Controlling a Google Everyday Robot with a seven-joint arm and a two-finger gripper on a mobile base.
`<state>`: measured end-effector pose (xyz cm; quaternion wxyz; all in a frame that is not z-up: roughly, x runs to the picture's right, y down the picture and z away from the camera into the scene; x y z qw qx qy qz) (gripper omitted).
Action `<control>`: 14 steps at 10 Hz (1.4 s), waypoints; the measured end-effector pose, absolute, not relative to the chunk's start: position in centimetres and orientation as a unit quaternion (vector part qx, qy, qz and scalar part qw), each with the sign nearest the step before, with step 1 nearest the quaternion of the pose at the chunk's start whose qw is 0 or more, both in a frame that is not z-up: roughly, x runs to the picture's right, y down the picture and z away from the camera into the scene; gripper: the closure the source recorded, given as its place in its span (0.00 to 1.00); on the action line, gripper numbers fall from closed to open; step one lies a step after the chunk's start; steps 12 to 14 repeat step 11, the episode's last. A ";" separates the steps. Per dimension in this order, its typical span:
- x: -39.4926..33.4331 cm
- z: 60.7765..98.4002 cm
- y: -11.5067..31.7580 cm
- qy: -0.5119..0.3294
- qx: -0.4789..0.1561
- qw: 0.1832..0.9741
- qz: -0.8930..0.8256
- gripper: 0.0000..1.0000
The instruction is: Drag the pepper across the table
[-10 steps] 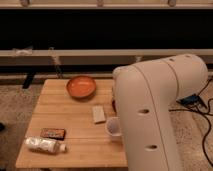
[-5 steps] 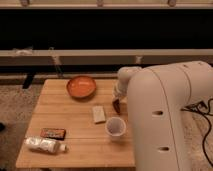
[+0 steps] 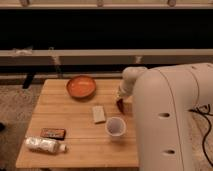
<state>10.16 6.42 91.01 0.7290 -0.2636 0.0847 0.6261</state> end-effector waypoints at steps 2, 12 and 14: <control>10.8 90.6 6.3 0.089 -0.258 0.730 0.626 0.53; 11.3 88.6 6.0 0.098 -0.251 0.732 0.625 0.20; 11.3 88.6 6.0 0.098 -0.251 0.732 0.625 0.20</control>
